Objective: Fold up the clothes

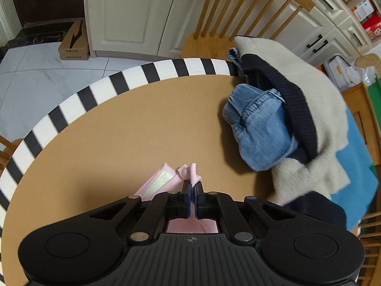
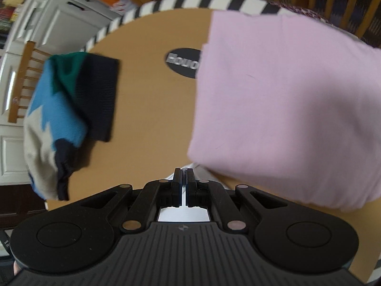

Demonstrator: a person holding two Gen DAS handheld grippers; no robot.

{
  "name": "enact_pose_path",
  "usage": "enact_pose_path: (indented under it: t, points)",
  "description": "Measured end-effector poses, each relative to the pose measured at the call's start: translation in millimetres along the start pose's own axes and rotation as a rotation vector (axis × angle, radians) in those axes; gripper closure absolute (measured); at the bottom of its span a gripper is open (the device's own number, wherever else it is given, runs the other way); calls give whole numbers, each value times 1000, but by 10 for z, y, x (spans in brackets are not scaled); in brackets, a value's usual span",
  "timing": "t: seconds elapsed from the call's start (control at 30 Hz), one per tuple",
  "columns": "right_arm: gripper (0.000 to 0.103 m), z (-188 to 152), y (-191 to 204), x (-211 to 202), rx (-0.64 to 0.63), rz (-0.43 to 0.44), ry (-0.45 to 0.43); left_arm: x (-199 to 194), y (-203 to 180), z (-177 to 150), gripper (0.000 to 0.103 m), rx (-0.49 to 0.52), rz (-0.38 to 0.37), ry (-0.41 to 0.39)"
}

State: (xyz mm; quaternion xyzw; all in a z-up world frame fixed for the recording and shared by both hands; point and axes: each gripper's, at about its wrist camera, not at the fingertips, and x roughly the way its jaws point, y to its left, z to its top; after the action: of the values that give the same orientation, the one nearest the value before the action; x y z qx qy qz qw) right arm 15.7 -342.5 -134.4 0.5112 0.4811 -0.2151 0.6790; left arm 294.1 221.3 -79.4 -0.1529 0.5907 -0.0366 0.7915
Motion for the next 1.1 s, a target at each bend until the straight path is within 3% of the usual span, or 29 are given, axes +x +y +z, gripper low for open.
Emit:
enact_pose_path:
  t: [0.27,0.3,0.37,0.4,0.53,0.6,0.67,0.73,0.83,0.93,1.1]
  points:
    - [94,27,-8,95,-8,-17,23,202,-123,-14,96,79,41,-17]
    - [84,19,-2,83,-9,-17,25,185,-138,-26,93,90,41,-23]
    - [64,-23,32,-6,-33,-26,19,94,-154,-56,71,118,35,-55]
    - [63,-67,68,-90,-73,-32,-1,-5,-143,-88,69,141,17,-96]
    - [63,-359,386,-472,-430,-77,-147,-543,-75,-326,46,306,-14,-305]
    - [63,-551,634,-533,-670,-38,-194,-775,-111,-573,45,442,-12,-420]
    - [63,-775,914,-428,-886,14,-168,-917,-183,-894,47,590,-30,-494]
    - [67,-989,1183,-267,-1073,59,-127,-867,-220,-1249,50,697,-32,-474]
    - [70,-1215,1482,73,-1235,78,-58,-736,-235,-1727,68,819,-7,-427]
    - [69,-1316,1715,298,-1328,70,-12,-599,-137,-2006,68,835,77,-411]
    - [67,-1386,1933,506,-1392,116,48,-568,192,-1992,59,705,171,-435]
